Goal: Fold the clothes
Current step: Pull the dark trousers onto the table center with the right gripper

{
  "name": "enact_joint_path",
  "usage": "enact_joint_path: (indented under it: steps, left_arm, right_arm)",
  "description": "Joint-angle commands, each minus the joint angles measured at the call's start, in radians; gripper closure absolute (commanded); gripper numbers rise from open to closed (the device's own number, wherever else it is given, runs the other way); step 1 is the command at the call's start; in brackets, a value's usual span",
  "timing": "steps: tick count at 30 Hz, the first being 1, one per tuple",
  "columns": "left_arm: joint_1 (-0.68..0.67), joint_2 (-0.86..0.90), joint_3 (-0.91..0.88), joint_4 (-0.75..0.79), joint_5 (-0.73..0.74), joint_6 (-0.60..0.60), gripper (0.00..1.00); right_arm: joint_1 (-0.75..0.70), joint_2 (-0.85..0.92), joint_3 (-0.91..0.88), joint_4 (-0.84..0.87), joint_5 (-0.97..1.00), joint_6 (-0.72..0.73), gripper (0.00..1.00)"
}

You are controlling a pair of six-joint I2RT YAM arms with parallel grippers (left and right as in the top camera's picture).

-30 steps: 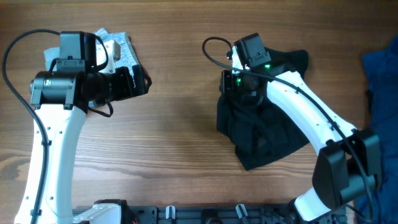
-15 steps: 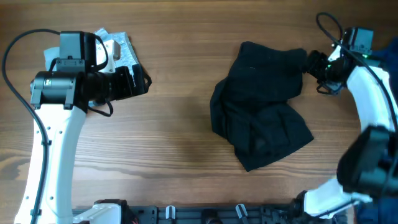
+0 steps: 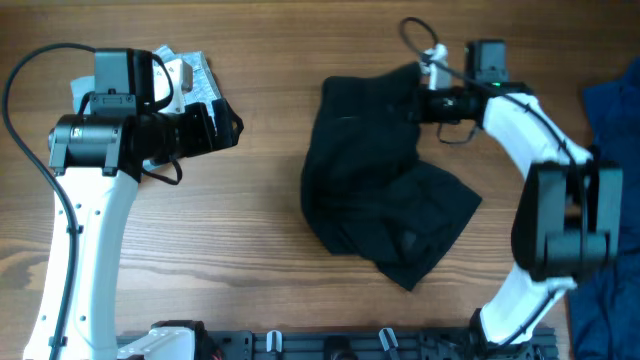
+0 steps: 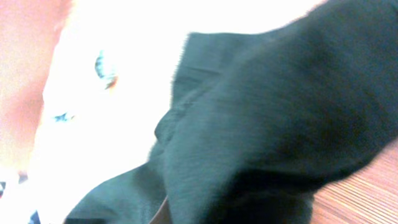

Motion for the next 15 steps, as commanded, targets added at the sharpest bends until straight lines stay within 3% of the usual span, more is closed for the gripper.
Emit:
enact_joint_path:
  steps: [1, 5, 6, 8, 10, 12, 15]
  left_arm:
    - [-0.003, -0.015, 0.021, 0.022, -0.006, 0.011, 0.0]
    - [-0.003, -0.014, 0.021, 0.074, -0.006, 0.013, 0.0]
    - [-0.003, -0.014, 0.021, 0.085, -0.006, 0.013, 0.0]
    - [-0.003, -0.014, 0.021, 0.098, -0.006, 0.013, 0.0]
    - [-0.003, -0.014, 0.021, 0.111, -0.006, 0.013, 0.0]
    - [-0.003, -0.014, 0.021, 0.12, -0.006, 0.013, 0.0]
    - [-0.003, -0.014, 0.021, 0.12, -0.006, 0.013, 0.0]
  right_arm:
    - [0.114, -0.21, 0.024, -0.013, 0.016, -0.076, 0.95]
    - [0.24, -0.296, 0.024, -0.124, 0.041, -0.18, 0.93]
    - [0.264, -0.302, 0.024, -0.155, 0.037, -0.212, 0.87]
    - [0.325, -0.303, 0.024, -0.253, 0.018, -0.327, 0.55]
    - [0.37, -0.303, 0.024, -0.326, 0.048, -0.398, 0.46]
    - [0.388, -0.304, 0.024, -0.357, 0.153, -0.365, 0.51]
    - [0.345, -0.308, 0.024, -0.351, 0.406, -0.172, 0.68]
